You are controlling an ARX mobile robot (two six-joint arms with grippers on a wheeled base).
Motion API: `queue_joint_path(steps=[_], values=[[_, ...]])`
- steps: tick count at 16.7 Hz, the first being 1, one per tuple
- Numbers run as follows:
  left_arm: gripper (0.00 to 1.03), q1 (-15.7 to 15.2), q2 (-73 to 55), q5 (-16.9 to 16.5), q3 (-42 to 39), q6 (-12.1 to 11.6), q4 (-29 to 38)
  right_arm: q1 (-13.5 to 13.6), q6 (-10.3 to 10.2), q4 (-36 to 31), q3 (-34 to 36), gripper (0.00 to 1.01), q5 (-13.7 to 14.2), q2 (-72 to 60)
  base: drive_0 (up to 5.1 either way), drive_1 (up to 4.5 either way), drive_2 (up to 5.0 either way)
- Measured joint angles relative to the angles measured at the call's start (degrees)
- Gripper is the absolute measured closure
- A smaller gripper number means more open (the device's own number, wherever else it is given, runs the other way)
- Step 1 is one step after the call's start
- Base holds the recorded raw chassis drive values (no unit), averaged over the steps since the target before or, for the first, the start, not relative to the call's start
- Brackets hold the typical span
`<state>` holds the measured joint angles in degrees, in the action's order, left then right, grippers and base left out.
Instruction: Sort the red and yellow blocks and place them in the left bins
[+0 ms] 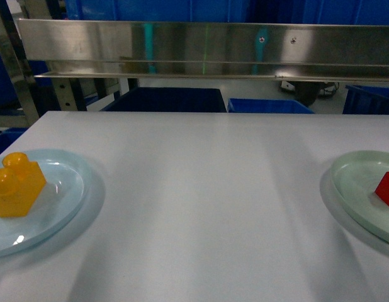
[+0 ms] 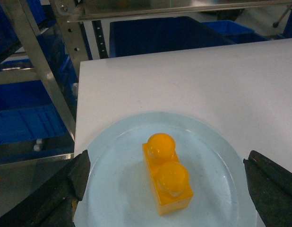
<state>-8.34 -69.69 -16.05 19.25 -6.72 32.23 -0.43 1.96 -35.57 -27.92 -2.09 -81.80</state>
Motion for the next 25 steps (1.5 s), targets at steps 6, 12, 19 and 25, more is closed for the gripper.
queue_joint_path(steps=[6, 12, 19, 25], values=[[0.05, 0.0, 0.0, 0.0, 0.0, 0.0, 0.0, -1.3, 1.0, 7.3, -11.4, 0.03, -4.9, -13.1, 0.0, 0.0, 0.0], [0.05, 0.0, 0.0, 0.0, 0.0, 0.0, 0.0, -1.0, 1.1, 7.8, -13.6, 0.03, -5.0, -14.7, 0.0, 0.0, 0.0], [0.05, 0.0, 0.0, 0.0, 0.0, 0.0, 0.0, 0.2, -0.5, 6.2, -11.0, 0.03, -3.6, -18.0, 0.0, 0.0, 0.0], [0.05, 0.0, 0.0, 0.0, 0.0, 0.0, 0.0, 0.1, -0.4, -0.1, -10.3, 0.24, -2.7, -21.5, 0.0, 0.0, 0.0]])
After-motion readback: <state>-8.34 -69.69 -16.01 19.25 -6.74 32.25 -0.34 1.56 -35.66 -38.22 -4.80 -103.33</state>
